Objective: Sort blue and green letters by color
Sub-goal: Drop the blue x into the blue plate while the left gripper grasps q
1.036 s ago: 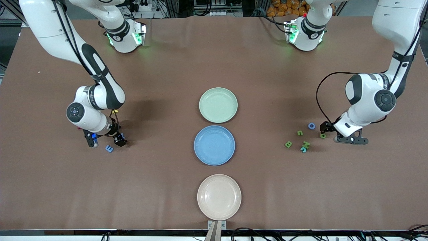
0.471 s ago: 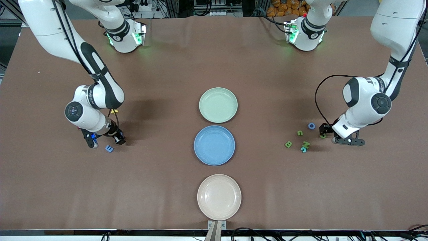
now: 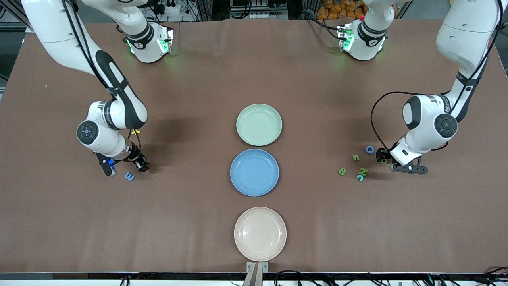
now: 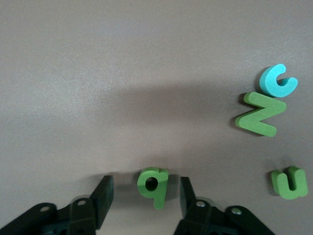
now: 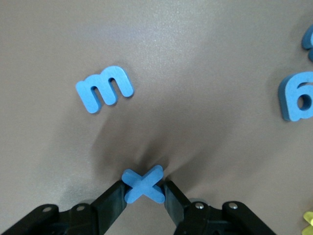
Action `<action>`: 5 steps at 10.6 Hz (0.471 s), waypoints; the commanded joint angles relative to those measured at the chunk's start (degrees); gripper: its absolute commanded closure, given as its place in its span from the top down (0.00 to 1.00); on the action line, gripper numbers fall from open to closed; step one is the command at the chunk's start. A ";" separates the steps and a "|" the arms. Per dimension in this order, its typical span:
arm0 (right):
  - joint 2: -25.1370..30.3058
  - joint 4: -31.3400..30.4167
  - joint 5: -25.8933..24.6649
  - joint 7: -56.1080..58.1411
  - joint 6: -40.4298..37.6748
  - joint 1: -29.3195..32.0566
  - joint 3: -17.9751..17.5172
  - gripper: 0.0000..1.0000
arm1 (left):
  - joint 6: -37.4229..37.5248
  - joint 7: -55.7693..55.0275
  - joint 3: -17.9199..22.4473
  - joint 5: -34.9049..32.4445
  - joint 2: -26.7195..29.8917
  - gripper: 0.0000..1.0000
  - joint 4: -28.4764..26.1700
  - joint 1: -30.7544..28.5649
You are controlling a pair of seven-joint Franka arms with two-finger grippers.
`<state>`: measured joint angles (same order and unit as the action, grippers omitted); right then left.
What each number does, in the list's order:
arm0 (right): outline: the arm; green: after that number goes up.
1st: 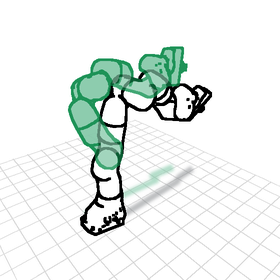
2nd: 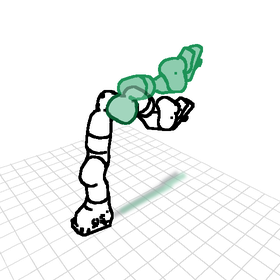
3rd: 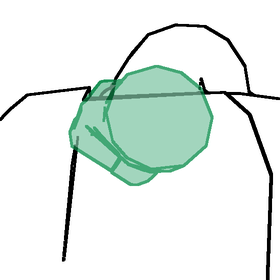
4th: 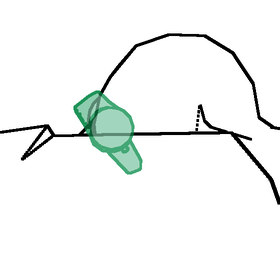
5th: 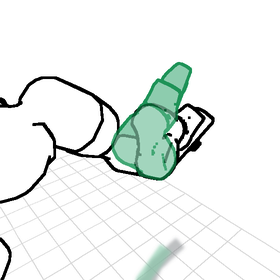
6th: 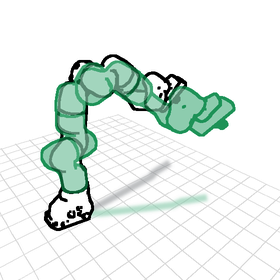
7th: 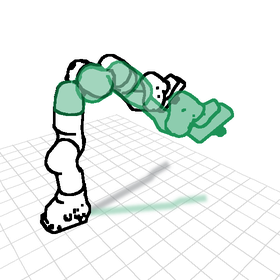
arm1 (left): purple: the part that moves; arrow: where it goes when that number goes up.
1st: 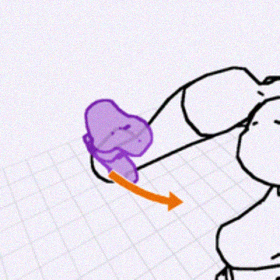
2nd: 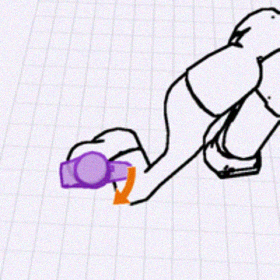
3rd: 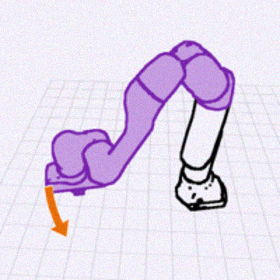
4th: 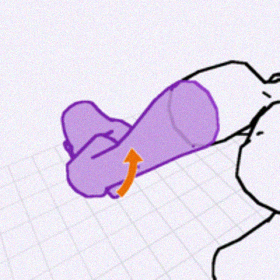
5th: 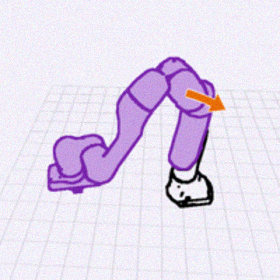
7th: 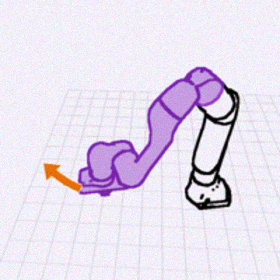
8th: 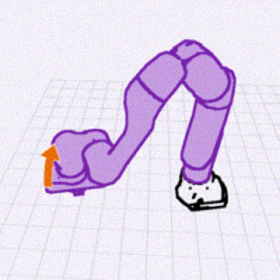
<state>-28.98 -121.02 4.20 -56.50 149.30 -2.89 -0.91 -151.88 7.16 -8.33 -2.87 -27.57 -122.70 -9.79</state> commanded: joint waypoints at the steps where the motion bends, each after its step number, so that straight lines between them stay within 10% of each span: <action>1: 0.15 1.49 -0.16 1.74 -0.06 0.43 -0.14 0.00 | -1.14 0.74 -0.29 -1.00 -0.55 0.47 -0.08 -0.23; 5: 0.32 4.47 -0.16 2.01 -2.42 -0.01 -0.14 0.00 | -1.05 1.01 -0.20 -1.00 -0.73 0.00 0.09 0.30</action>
<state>-28.98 -118.99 4.20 -55.39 149.34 -2.82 -0.86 -152.17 7.65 -8.41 -2.97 -27.91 -122.64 -9.71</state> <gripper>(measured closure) 0.590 0.727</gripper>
